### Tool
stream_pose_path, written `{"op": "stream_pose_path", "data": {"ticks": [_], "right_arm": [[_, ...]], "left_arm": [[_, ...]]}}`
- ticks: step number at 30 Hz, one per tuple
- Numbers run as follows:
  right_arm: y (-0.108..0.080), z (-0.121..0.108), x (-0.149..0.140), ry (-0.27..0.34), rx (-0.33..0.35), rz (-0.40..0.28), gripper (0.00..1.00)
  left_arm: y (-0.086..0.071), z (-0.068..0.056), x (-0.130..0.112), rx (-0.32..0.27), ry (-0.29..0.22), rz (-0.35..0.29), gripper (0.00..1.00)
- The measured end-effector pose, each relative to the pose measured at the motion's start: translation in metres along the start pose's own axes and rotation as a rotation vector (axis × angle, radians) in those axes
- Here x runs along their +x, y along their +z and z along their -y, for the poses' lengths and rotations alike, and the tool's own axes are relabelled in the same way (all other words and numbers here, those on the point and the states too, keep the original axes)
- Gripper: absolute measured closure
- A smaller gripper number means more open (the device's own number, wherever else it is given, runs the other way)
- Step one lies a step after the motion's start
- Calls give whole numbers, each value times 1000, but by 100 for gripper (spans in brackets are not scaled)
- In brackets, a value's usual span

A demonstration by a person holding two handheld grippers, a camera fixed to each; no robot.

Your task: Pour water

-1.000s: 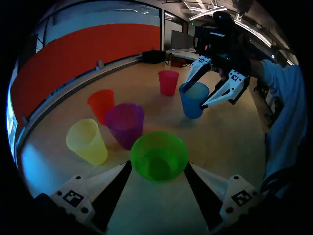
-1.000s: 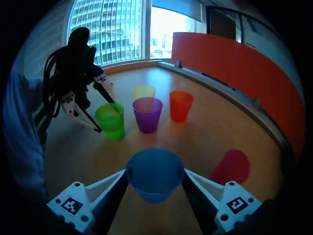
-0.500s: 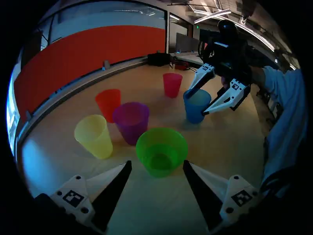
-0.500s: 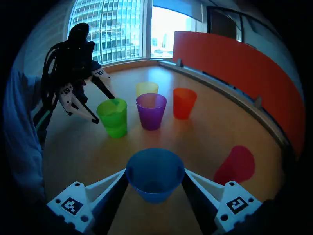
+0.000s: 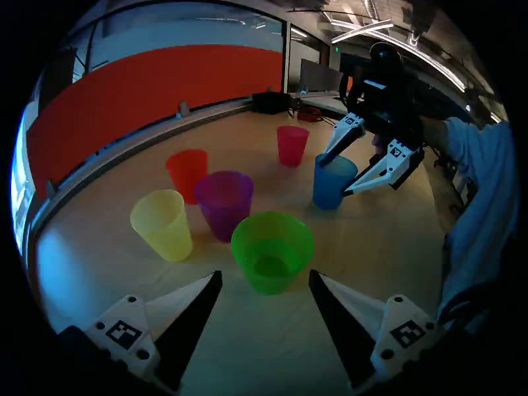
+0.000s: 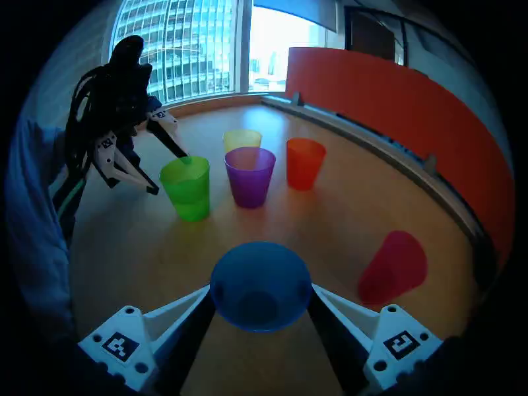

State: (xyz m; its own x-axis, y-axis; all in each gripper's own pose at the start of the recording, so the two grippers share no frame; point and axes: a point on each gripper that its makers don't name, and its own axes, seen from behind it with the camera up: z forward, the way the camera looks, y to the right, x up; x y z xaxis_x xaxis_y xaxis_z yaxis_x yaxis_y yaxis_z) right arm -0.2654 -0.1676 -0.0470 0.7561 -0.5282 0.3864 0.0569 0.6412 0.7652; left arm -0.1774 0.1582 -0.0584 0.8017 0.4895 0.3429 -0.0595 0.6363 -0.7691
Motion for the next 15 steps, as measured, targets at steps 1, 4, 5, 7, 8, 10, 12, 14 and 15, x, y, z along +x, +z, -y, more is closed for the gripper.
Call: {"op": "stream_pose_path", "data": {"ticks": [1,4,5,7,8,10,12,14,15], "right_arm": [[0,0,0,2,-3,1,2],[-1,-2,-1,8,-10,1,0],[-1,-2,-1,9,-13,1,0],[-4,-1,-2,11,-14,-1,0],[-5,-1,-3,12,-14,-2,0],[-9,0,-5,15,-16,-3,0],[-13,0,-8,17,-20,-5,0],[-18,0,-11,20,-28,-8,0],[-20,0,-13,22,-33,-9,0]], "left_arm": [[-1,0,1,0,0,-2,2],[-3,-1,2,3,-1,-7,2],[-4,-1,2,4,-2,-8,2],[-5,-1,2,10,-6,-10,2],[-6,-1,2,13,-8,-11,2],[-8,0,2,22,-12,-14,2],[-11,1,1,32,-18,-18,2],[-15,2,0,44,-24,-23,2],[-17,4,0,51,-29,-27,2]]}}
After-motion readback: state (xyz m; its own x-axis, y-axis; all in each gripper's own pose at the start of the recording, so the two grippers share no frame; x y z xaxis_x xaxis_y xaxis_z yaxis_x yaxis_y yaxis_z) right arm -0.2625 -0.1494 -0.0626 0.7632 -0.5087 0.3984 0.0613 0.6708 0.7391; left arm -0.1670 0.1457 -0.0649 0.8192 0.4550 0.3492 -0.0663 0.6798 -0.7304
